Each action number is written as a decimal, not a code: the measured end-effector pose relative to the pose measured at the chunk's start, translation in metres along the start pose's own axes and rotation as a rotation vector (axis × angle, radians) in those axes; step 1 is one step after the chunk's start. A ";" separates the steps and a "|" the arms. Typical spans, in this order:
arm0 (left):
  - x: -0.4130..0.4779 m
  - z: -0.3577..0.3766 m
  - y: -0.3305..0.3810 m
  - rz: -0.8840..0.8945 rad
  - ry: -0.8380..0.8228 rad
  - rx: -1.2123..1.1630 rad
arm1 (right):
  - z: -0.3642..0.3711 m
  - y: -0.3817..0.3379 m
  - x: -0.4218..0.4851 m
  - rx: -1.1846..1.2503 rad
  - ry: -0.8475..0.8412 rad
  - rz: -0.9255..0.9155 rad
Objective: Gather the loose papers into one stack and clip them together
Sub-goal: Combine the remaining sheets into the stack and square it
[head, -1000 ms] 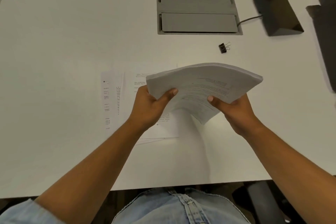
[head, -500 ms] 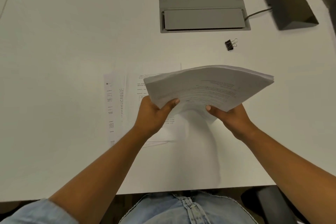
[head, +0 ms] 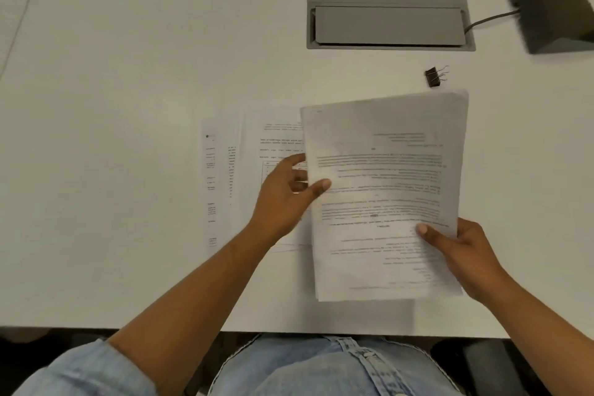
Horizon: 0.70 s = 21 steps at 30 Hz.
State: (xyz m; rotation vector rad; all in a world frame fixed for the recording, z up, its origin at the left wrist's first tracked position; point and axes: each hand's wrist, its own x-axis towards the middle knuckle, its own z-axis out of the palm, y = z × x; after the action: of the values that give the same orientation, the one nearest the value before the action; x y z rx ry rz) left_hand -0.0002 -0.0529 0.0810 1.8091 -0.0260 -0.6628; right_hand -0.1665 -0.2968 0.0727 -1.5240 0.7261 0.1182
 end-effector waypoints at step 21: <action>0.023 -0.030 -0.058 -0.283 0.433 0.385 | -0.007 -0.005 -0.005 0.073 0.029 0.070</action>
State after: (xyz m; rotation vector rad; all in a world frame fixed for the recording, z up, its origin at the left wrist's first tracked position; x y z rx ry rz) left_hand 0.0146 -0.0144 0.0261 2.3240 0.4248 -0.4679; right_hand -0.1703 -0.3018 0.0800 -1.4334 0.7989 0.1211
